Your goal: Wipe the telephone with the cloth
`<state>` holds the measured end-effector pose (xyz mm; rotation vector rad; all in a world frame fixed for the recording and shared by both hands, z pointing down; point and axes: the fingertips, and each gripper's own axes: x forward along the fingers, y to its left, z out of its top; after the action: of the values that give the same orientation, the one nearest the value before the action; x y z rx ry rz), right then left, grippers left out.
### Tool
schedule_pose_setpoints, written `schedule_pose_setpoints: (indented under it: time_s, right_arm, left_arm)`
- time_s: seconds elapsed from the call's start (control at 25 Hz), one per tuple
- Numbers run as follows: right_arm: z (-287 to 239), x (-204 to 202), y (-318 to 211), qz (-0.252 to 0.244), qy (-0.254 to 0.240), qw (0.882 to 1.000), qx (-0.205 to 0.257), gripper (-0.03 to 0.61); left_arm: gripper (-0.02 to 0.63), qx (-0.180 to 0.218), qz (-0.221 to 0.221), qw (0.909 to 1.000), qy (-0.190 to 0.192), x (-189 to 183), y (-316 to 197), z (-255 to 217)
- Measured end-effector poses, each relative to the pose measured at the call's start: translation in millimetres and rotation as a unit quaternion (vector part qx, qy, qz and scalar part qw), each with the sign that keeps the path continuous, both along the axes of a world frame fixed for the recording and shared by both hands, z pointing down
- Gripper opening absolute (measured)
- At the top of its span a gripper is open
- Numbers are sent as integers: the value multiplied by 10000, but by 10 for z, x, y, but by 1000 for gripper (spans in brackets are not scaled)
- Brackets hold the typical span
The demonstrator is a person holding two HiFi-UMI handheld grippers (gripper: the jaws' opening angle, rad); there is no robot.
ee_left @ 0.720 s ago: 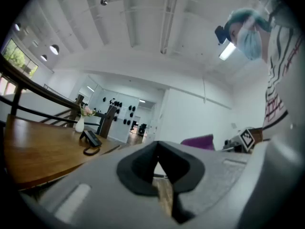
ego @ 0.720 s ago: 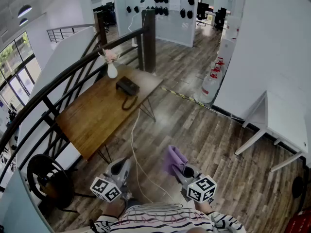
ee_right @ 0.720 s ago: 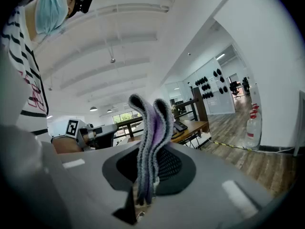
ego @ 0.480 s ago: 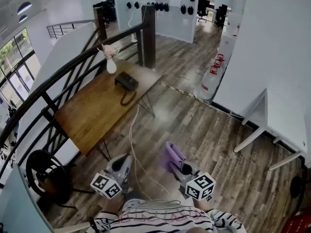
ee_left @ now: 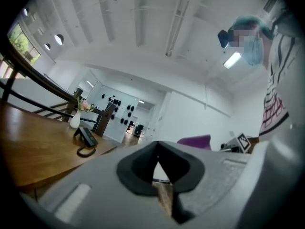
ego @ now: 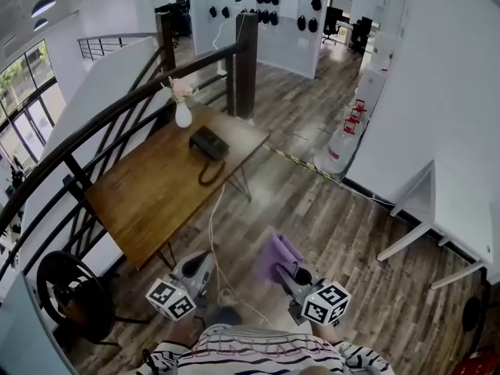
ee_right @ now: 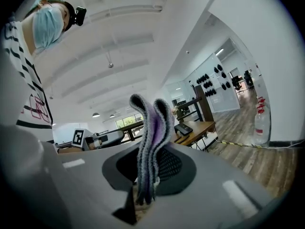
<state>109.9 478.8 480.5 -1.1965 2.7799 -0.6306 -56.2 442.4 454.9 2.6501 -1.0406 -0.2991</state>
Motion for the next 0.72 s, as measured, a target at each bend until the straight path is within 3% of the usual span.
schedule_pose_setpoints:
  time_s: [0.4, 0.72]
  right_arm:
    - [-131, -660, -1688, 350, -55, 9994, -62, 43]
    - [-88, -868, -2573, 516, 4, 9986, -70, 43]
  left_arm:
    - [-2, 37, 348, 9993, 108, -647, -1759, -110]
    - [-2, -100, 469, 9988, 22, -933, -2681, -15]
